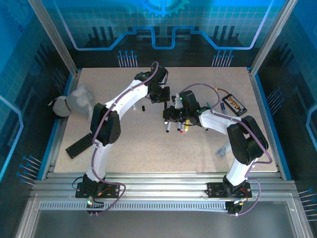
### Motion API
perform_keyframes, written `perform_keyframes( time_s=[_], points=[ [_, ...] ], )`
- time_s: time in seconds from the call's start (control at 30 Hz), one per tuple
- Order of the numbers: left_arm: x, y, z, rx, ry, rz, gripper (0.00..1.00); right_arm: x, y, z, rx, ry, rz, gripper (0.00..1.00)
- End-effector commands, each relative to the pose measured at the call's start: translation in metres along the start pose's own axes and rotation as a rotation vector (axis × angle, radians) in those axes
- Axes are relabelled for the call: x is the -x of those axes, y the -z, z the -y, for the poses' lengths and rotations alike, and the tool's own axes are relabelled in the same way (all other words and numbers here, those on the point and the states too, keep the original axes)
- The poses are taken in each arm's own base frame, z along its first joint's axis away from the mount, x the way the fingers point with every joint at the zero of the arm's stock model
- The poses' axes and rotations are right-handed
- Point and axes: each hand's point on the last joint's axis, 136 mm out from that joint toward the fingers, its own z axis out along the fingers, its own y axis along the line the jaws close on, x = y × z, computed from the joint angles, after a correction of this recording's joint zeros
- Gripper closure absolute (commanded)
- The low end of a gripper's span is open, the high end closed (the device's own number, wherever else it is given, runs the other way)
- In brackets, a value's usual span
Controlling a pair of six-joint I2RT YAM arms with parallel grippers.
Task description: Open the pen caps
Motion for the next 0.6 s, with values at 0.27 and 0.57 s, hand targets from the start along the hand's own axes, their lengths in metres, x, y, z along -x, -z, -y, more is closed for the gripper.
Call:
perform_keyframes(
  time_s=[0.27,0.57],
  points=[
    [0.087,0.003,-0.038,0.090,0.067,0.150,1.00,-0.165,0.068,-0.017,-0.082,0.008,-0.249,1.00],
    [0.035,-0.009,-0.083,0.247,0.032,0.052,1.00,-0.068,0.114,0.086,-0.623,0.081,-0.085,1.00]
  ],
)
